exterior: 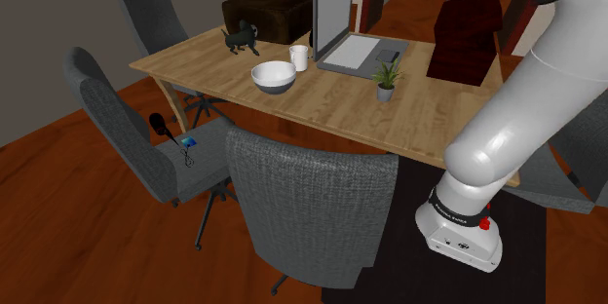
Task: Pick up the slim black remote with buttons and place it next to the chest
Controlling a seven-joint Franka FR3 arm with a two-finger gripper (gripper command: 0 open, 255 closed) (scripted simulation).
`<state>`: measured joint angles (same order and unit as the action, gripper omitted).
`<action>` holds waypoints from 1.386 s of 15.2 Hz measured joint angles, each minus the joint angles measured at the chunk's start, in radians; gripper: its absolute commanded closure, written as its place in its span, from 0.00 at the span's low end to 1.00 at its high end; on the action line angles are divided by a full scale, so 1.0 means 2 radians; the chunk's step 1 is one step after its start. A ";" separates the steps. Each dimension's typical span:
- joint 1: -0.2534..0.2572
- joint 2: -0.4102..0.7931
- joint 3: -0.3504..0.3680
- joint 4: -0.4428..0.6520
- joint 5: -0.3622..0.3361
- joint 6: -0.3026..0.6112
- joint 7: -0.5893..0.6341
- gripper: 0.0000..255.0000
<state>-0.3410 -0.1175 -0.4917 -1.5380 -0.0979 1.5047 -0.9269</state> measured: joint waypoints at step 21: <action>-0.101 0.021 -0.169 0.028 0.021 0.003 -0.267 1.00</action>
<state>-0.5426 -0.0758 -0.8293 -1.4817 -0.0556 1.5114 -1.4616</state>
